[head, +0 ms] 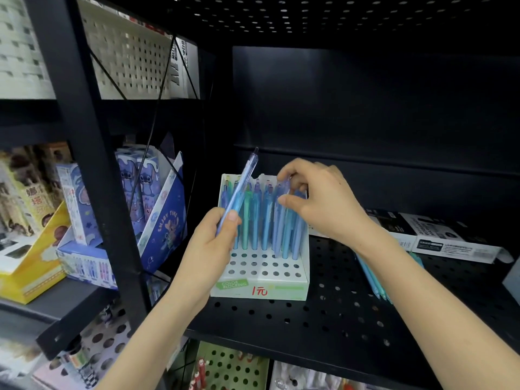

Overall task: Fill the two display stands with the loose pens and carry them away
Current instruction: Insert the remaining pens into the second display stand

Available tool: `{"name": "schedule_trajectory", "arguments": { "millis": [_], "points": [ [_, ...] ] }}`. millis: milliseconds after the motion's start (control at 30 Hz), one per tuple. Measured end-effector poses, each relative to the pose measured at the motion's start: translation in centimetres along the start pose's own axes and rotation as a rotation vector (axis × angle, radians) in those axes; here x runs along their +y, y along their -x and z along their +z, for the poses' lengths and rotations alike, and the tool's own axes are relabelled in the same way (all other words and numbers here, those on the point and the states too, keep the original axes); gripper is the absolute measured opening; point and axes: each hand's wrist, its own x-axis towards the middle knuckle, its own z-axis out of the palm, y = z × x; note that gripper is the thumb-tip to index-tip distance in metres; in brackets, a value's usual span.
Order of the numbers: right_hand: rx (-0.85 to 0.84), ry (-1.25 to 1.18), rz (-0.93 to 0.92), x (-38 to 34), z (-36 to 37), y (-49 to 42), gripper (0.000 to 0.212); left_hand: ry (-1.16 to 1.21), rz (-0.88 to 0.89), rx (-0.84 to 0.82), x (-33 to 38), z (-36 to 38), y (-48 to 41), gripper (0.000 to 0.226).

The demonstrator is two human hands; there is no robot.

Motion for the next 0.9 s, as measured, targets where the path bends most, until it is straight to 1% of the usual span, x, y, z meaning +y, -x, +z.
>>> {"name": "schedule_trajectory", "arguments": {
  "millis": [167,267,333,400,533,600,700,767,900],
  "points": [
    [0.02,0.004,-0.003,0.1,0.5,-0.2,0.018,0.015,0.001,-0.01,0.1,-0.1,-0.1,0.036],
    [0.028,0.088,-0.029,0.4,0.9,-0.2,0.01,0.016,0.0,-0.008,0.1,-0.1,-0.1,0.035],
    [0.048,0.186,-0.058,0.6,1.0,-0.2,0.018,0.019,-0.008,-0.008,0.0,-0.1,-0.1,0.034],
    [0.046,0.255,-0.066,0.7,0.9,-0.4,0.02,0.034,-0.025,-0.014,0.0,-0.2,-0.2,0.034],
    [-0.052,0.311,-0.01,1.0,1.1,-0.4,0.02,0.1,-0.061,-0.051,0.0,-0.2,0.0,0.031],
    [0.007,0.316,-0.001,0.9,1.2,-0.3,0.021,0.163,-0.091,-0.085,0.2,-0.2,0.0,0.029],
    [0.206,0.206,-0.021,-0.4,1.3,0.4,0.034,0.25,-0.111,-0.125,0.3,-0.3,0.1,0.03],
    [0.202,0.102,-0.01,-1.7,1.3,0.8,0.036,0.259,-0.084,-0.141,0.6,-0.2,0.3,0.027],
    [0.153,-0.006,0.067,-3.2,2.3,1.3,0.027,0.201,0.0,-0.16,0.9,0.3,0.8,0.021]
  ]
}}
